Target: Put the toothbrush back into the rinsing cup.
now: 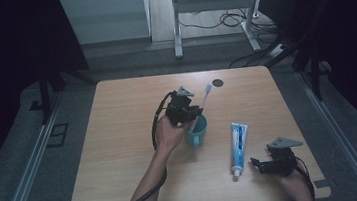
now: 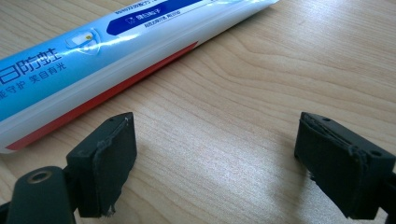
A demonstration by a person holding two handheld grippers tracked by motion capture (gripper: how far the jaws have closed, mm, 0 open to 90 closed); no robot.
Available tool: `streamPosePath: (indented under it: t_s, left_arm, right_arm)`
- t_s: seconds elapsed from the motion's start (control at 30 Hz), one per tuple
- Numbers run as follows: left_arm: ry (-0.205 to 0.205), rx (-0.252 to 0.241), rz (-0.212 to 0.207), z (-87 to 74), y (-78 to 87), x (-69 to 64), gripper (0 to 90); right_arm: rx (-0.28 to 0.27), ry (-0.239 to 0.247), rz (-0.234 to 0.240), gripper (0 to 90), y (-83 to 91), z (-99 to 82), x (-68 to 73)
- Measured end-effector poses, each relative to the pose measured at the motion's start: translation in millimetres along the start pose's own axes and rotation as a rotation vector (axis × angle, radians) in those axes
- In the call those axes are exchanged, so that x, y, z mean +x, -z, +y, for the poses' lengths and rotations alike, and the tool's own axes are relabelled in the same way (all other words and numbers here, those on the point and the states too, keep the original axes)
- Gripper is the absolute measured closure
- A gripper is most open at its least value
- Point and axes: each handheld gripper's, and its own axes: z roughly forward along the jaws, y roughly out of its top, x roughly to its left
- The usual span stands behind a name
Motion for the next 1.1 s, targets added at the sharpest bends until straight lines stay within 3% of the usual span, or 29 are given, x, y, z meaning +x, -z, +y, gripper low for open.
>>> streamPosePath:
  t_s: [0.57, 1.1]
  left_arm:
    - [0.006, 0.030, 0.011, -21.8, -15.9, 0.8, 78.8]
    - [-0.014, 0.087, 0.023, -29.2, -24.7, 0.0, 78.0]
  right_arm:
    - [0.000, 0.002, 0.001, 12.9, -0.2, 0.2, 0.0]
    - [0.000, 0.003, 0.002, 12.9, -0.4, 0.3, -0.1]
